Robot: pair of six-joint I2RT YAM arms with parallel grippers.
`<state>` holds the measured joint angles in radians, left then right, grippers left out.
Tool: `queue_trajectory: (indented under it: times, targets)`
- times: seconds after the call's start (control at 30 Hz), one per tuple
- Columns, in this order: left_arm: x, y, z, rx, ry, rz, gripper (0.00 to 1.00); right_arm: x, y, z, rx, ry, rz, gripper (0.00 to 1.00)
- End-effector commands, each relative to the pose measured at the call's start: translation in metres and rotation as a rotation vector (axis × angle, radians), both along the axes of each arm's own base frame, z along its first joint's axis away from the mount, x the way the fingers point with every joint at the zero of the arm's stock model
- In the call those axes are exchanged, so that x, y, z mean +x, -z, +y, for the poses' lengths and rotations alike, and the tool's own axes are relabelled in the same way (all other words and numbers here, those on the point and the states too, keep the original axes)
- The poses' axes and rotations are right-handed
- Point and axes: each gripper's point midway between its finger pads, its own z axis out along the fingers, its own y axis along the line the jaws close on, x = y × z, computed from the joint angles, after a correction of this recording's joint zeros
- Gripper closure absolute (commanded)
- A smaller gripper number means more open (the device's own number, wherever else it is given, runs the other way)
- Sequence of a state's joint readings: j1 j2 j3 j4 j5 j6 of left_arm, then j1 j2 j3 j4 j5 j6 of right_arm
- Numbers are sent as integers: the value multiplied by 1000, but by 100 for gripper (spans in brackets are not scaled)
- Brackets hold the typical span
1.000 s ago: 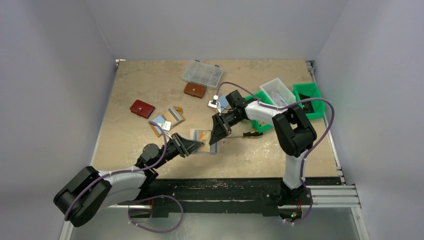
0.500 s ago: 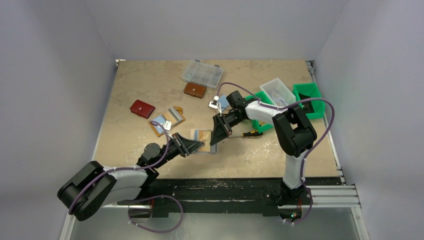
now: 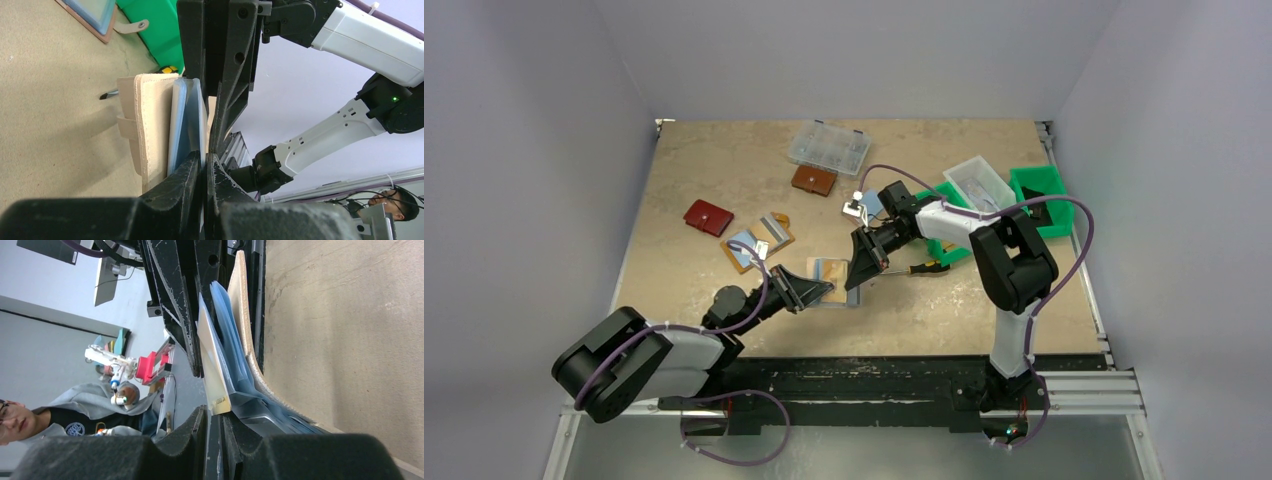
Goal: Take the credit cards out of the card holder
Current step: Remove the credit card from the card holder.
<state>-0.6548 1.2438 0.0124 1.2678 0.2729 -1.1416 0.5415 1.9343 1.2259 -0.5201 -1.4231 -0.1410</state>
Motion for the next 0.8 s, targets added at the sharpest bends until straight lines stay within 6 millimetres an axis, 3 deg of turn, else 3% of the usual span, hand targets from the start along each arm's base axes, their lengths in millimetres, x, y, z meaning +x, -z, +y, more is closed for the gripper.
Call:
queue_trajectory:
  times: [0.0,0.23,0.4,0.77]
  targets:
    - [-19,11,8,2,33,3,100,0,-12,3,35,-8,-17,78]
    - [-19,15,6,14,43,12,100,1,-11,4,32,-5,-6,78]
    - [-18,13,5,4,45,15,99,2,-9,4,24,-1,-11,91]
    - [-17,8,12,9,4,9,81,0,-9,4,34,-7,-9,94]
